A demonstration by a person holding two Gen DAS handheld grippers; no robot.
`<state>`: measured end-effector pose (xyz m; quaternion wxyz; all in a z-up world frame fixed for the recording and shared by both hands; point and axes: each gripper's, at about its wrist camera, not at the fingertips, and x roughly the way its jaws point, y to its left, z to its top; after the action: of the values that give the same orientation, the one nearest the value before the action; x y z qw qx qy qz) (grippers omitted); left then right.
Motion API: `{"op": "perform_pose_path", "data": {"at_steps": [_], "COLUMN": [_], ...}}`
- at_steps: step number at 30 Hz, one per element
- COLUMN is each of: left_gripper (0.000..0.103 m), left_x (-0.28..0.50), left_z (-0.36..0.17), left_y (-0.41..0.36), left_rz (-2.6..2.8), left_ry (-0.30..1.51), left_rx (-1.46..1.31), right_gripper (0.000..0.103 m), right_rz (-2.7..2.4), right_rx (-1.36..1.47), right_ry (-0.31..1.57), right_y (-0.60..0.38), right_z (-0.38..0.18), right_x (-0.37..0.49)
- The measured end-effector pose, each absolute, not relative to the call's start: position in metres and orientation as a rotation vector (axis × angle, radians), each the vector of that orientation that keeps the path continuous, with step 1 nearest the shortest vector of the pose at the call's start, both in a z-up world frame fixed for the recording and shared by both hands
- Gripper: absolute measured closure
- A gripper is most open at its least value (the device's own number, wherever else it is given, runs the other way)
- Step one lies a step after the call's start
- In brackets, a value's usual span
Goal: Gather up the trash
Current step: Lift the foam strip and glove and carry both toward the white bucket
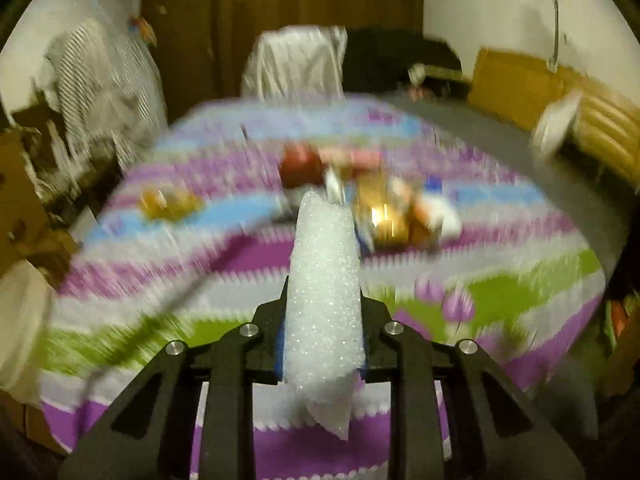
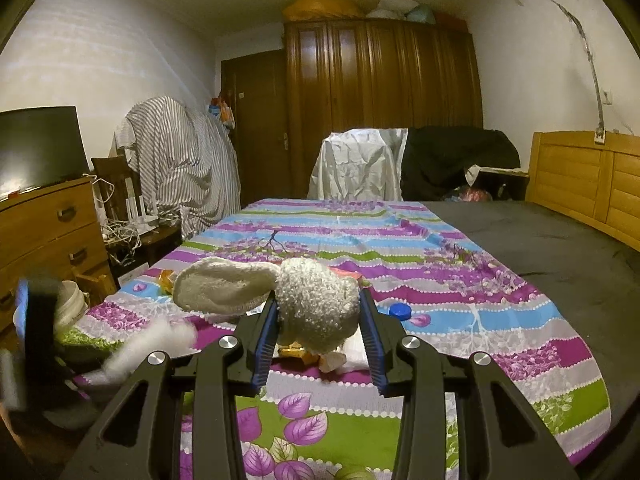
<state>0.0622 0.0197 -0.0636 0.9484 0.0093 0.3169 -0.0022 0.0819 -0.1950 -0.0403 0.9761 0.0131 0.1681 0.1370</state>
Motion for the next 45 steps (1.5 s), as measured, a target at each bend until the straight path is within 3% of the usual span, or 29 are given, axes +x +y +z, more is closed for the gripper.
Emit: {"op": "perform_pose_path", "data": {"at_steps": [8, 27, 33, 45], "left_gripper": [0.08, 0.08, 0.08, 0.08], "left_x": [0.032, 0.031, 0.026, -0.01], "left_z": [-0.006, -0.006, 0.003, 0.025], "left_y": [0.005, 0.011, 0.05, 0.207], "left_rz": [0.054, 0.065, 0.153, 0.463], "left_ry": [0.415, 0.412, 0.396, 0.381], "left_rx": [0.029, 0.013, -0.01, -0.113], "right_gripper": [0.063, 0.063, 0.063, 0.063], "right_rz": [0.253, 0.271, 0.383, 0.727], "right_rx": [0.026, 0.022, 0.007, -0.029], "right_ry": [0.298, 0.295, 0.268, 0.296], "right_y": [-0.198, -0.19, -0.147, 0.035], "right_z": [-0.03, -0.026, -0.008, 0.033], "right_x": [0.071, 0.063, 0.076, 0.102]}}
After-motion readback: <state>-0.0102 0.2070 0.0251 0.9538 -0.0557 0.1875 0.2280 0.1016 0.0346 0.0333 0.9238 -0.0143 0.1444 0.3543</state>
